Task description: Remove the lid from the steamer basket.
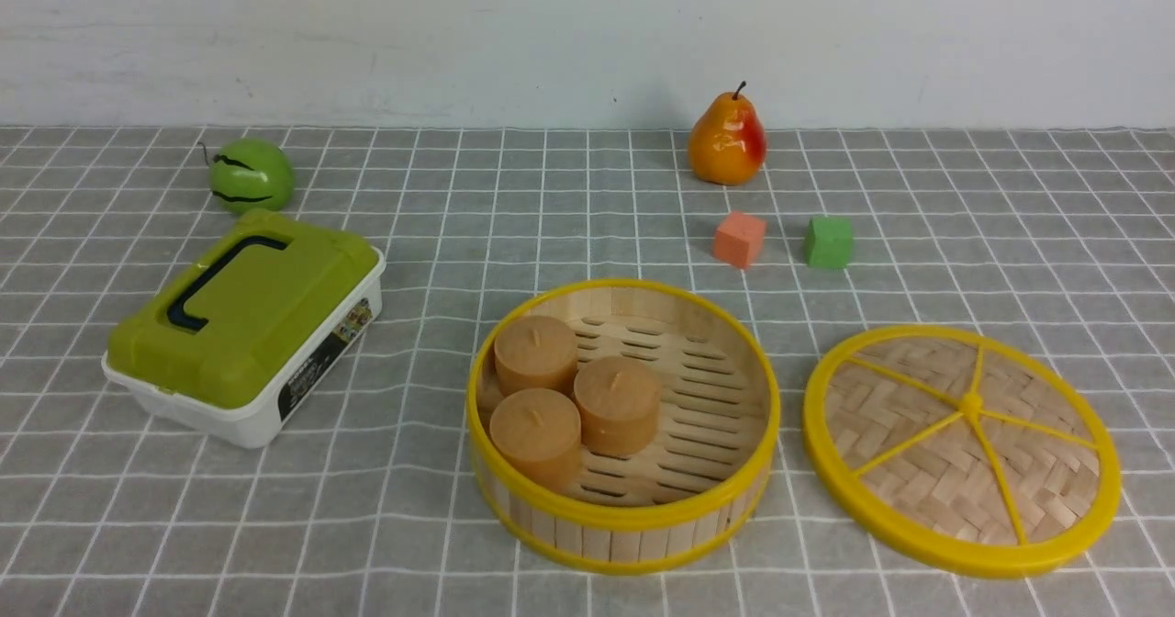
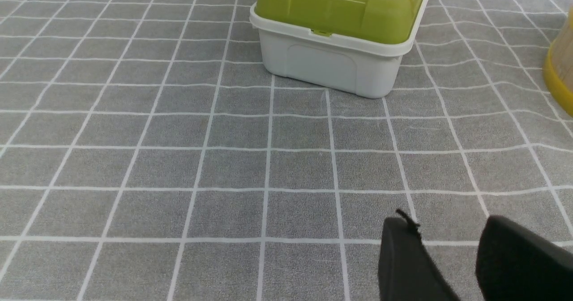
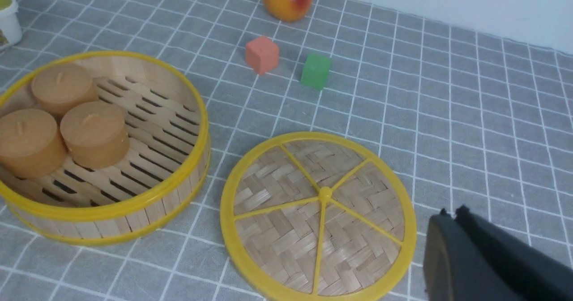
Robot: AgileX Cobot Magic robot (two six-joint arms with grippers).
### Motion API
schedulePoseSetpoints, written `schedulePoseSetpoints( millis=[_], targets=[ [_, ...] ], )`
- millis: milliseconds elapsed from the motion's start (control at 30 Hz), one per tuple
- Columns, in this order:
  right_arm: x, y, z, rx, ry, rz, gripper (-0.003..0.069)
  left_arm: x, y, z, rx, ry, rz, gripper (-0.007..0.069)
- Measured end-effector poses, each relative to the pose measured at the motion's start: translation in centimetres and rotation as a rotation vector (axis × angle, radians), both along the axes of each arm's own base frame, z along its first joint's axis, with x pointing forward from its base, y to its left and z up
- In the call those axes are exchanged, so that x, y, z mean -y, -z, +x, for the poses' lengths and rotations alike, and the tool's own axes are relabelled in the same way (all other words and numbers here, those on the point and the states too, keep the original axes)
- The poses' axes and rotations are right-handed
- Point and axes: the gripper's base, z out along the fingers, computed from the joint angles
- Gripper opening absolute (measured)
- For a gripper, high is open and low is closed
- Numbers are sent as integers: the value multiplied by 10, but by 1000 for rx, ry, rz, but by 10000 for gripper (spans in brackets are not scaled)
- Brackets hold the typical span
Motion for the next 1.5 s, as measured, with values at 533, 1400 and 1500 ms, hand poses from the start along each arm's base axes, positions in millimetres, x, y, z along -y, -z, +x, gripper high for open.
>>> schedulePoseSetpoints(
  millis=[533,1400,1500],
  targets=[
    [3,24,-22,-19,-1,-7,-21,0,0,0,0,0,0,239],
    [17,214,-42,169,261,212,4,0,0,0,1,0,0,239],
    [17,217,-43,131,265,214,8,0,0,0,1,0,0,239]
  ],
)
